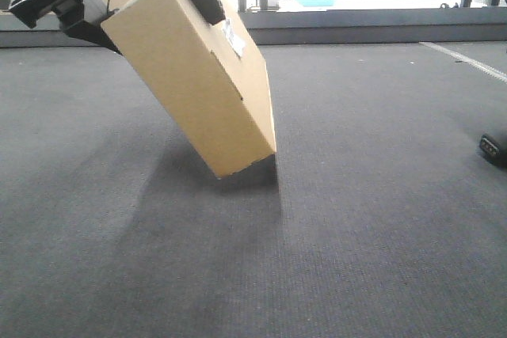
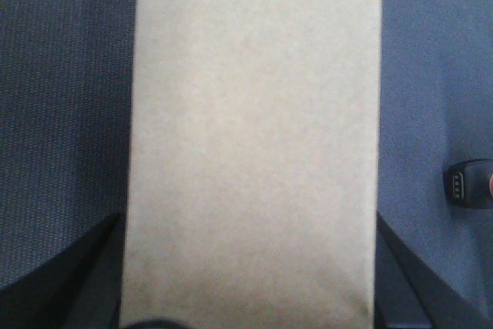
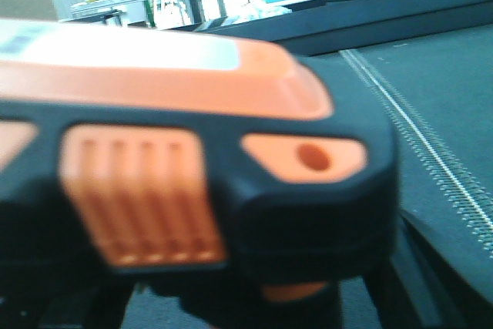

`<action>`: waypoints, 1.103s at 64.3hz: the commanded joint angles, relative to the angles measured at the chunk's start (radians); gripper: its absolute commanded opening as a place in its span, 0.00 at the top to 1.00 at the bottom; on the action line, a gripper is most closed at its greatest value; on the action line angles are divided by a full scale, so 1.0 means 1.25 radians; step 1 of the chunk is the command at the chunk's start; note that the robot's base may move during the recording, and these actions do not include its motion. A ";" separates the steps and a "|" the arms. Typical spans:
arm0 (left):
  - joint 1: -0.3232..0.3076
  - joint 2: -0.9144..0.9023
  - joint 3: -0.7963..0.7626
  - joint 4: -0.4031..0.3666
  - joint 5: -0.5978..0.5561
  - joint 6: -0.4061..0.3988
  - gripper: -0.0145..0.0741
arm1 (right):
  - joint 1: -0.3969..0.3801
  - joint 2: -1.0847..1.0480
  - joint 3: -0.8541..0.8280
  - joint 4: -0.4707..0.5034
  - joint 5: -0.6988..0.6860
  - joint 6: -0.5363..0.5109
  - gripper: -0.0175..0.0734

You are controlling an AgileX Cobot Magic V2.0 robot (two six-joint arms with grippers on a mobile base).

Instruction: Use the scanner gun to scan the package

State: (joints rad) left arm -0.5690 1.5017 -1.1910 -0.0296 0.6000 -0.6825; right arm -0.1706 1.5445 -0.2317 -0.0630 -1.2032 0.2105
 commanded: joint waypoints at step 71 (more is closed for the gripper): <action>-0.006 -0.002 -0.001 0.012 -0.012 0.001 0.96 | -0.004 -0.192 0.010 -0.010 0.257 -0.002 0.19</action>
State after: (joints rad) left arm -0.5690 1.5017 -1.1910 -0.0164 0.6000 -0.6825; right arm -0.1706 1.3481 -0.2251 -0.0692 -0.9093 0.2105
